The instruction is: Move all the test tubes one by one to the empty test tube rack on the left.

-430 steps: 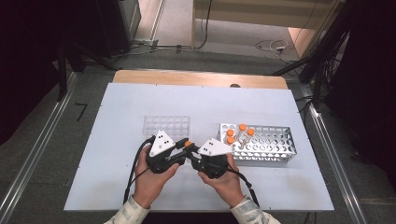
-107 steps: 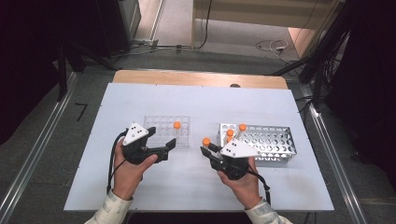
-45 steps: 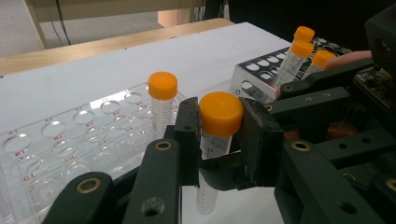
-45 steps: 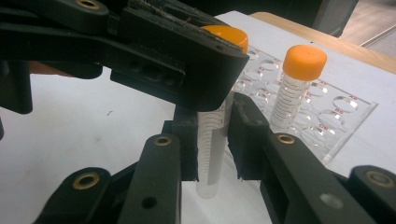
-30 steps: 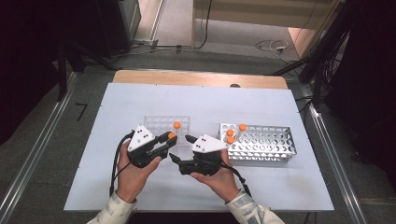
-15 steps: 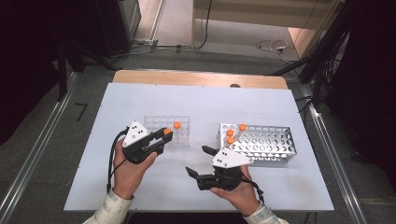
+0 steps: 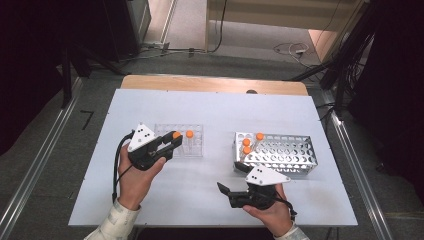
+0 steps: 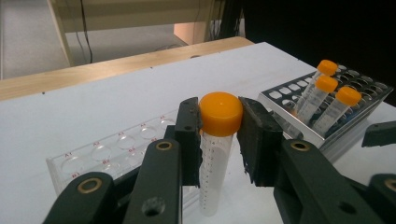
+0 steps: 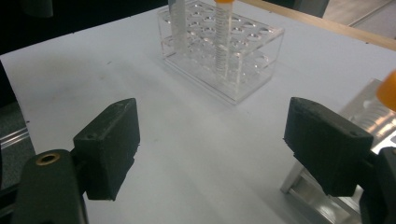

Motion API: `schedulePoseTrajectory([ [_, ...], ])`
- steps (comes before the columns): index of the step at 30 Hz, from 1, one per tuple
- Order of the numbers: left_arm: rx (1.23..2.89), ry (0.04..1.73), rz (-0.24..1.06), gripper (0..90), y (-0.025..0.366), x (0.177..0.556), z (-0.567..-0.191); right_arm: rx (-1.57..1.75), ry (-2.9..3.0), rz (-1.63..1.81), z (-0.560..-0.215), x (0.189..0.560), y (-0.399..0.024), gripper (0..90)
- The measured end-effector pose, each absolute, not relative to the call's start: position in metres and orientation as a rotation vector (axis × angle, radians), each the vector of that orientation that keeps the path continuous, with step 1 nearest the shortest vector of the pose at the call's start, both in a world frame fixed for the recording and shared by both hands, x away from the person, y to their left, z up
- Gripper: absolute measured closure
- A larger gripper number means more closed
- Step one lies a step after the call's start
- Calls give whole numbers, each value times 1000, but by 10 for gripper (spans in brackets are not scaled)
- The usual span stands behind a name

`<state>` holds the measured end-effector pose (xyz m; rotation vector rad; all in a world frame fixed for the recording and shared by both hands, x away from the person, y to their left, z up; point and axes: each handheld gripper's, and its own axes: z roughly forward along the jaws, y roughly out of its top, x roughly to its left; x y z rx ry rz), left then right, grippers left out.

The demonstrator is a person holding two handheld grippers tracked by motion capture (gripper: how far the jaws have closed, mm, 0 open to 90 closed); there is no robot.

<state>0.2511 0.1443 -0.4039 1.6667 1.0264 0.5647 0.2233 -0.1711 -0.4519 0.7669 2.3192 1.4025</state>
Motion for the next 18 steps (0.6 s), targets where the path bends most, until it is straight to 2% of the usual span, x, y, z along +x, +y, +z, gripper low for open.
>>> schedulePoseTrajectory([
  [18,1647,1045,623,703,147,273,-385,853,2248,1406,-450,226,-202,172],
])
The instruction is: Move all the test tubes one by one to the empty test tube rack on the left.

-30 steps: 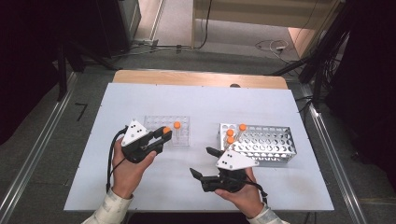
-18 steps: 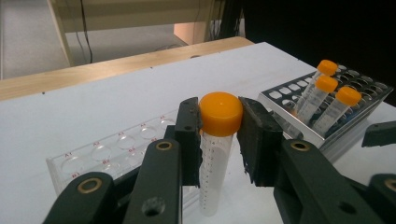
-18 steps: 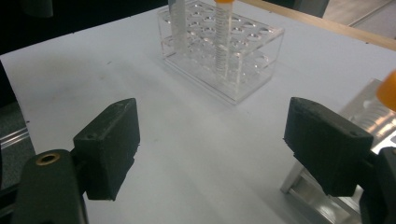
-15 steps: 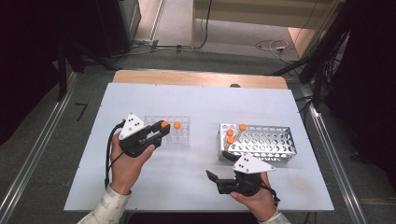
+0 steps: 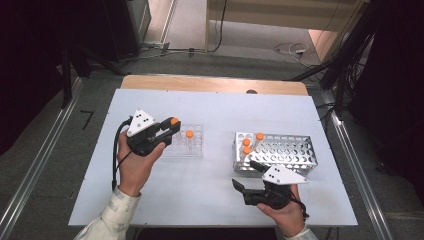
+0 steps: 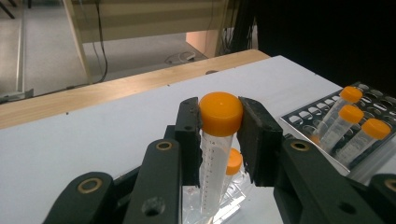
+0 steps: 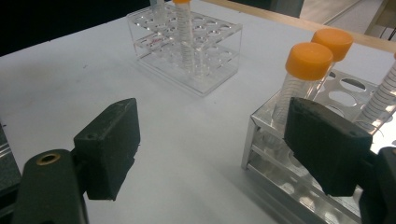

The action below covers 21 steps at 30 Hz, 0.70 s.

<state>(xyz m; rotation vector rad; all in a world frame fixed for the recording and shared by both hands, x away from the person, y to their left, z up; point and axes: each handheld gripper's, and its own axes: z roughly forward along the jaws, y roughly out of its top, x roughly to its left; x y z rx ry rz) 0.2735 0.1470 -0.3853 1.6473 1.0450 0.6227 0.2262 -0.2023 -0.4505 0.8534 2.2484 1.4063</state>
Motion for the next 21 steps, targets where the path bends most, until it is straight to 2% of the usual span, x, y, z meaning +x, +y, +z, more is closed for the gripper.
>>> schedulePoseTrajectory([
  [21,1666,1032,693,702,136,280,-408,867,2240,1406,-452,228,-204,178],
])
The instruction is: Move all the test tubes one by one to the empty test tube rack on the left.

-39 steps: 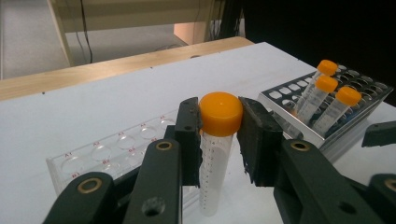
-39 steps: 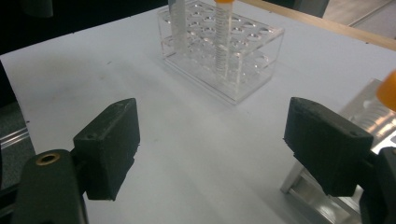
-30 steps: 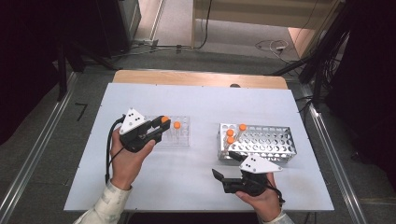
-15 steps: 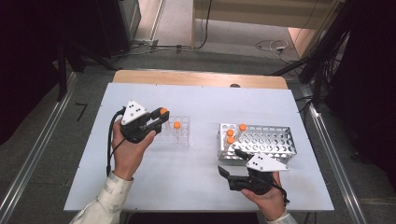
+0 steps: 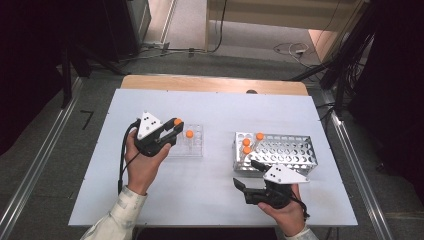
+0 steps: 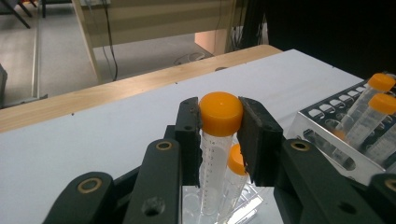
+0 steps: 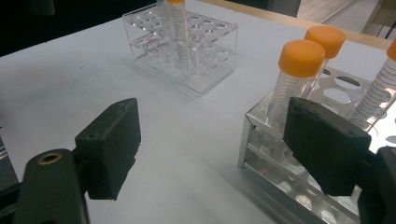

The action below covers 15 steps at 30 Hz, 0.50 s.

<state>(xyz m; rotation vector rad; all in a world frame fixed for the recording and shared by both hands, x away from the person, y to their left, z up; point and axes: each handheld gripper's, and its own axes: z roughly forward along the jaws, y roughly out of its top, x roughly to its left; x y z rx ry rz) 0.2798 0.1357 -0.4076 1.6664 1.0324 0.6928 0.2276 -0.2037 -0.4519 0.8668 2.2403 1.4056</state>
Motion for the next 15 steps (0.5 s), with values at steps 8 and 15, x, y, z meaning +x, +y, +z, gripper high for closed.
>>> schedulePoseTrajectory([
  [8,1689,1033,731,701,128,278,-418,863,2245,1406,-452,227,-203,181],
  [15,1691,1047,739,701,127,278,-426,862,2243,1408,-452,227,-203,183],
])
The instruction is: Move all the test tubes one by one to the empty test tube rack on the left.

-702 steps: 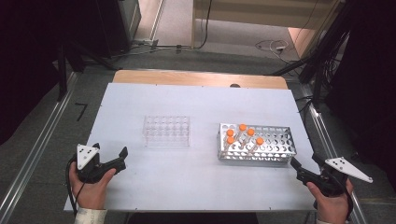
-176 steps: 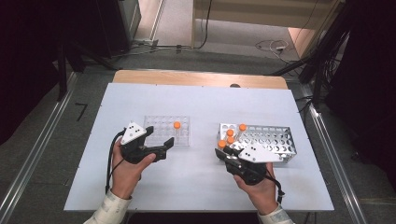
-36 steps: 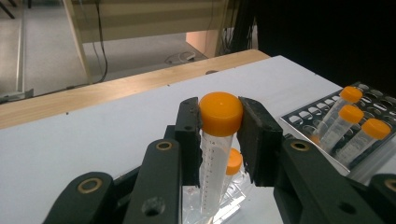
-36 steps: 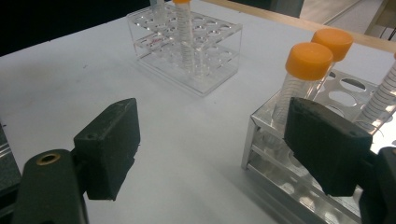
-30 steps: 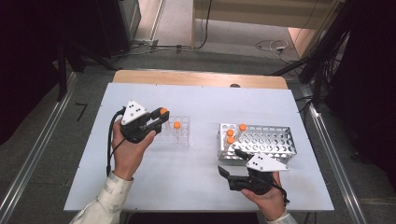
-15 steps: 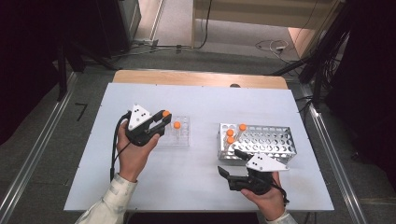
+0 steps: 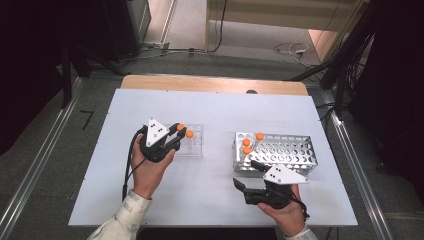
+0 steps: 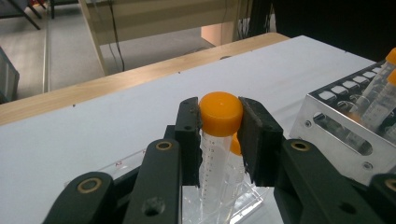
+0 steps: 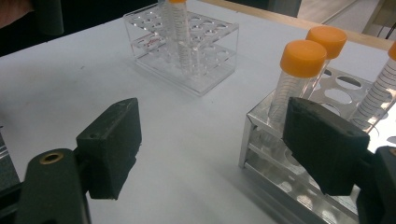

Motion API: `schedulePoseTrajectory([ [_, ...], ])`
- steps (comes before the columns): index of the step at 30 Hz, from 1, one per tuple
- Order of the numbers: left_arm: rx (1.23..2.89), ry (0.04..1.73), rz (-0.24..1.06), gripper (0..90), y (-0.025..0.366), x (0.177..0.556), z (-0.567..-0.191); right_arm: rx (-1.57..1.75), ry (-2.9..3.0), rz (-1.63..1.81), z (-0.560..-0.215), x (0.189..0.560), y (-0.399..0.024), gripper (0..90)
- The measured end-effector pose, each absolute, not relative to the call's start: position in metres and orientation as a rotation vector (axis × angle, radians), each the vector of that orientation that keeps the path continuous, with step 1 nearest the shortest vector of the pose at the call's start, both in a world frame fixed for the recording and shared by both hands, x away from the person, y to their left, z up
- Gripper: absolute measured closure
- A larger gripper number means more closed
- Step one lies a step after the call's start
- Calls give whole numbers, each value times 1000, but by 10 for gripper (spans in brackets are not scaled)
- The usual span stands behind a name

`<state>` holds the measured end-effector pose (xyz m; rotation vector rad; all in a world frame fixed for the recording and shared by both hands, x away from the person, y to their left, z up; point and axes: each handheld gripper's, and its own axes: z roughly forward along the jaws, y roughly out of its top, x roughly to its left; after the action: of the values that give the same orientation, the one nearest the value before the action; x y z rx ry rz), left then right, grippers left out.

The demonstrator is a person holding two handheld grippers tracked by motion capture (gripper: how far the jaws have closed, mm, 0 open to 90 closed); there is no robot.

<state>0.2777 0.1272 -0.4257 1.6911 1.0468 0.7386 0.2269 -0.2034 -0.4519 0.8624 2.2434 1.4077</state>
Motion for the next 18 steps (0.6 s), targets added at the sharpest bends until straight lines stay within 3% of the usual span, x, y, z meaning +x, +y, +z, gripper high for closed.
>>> schedulePoseTrajectory([
  [18,1657,1070,692,665,132,278,-430,864,2247,1403,-453,227,-203,183],
])
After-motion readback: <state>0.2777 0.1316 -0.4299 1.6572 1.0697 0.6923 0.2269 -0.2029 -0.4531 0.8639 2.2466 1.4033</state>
